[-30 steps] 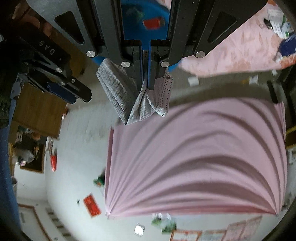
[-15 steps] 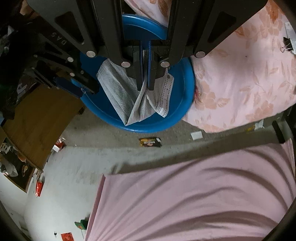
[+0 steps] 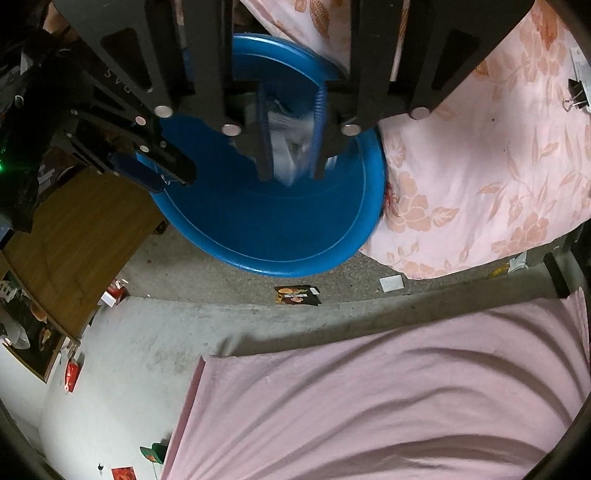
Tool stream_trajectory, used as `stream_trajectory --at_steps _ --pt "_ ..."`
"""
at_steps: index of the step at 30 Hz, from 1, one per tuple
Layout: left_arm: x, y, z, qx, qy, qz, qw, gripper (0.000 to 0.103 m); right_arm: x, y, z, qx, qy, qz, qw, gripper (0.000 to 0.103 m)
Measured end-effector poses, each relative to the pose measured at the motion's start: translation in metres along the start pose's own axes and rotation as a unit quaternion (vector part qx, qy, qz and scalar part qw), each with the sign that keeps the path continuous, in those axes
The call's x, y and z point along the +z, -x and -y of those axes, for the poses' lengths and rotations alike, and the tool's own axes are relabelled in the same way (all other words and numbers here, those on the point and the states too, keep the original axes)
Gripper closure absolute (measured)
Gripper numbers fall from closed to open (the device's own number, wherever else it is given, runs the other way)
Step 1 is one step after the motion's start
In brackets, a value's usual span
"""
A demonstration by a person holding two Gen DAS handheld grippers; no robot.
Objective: Collect trash
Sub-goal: 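Carry the tissue and clip over the blue basin and release both, then lift both tools from the basin back toward the table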
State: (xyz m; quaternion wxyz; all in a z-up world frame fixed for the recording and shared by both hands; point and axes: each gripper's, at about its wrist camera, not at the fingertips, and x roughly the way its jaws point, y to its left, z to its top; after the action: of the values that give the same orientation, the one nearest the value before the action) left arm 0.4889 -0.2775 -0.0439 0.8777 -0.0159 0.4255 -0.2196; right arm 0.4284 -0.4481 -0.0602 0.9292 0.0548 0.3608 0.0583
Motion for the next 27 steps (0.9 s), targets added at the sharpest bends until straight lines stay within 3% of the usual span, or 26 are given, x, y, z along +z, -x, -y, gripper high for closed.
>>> stream_trajectory --at_steps 27 --pt "0.001 0.02 -0.008 0.003 0.02 0.027 0.9994 0.077 0.007 -0.002 0.006 -0.005 -0.008 0.003 1.0 0.049"
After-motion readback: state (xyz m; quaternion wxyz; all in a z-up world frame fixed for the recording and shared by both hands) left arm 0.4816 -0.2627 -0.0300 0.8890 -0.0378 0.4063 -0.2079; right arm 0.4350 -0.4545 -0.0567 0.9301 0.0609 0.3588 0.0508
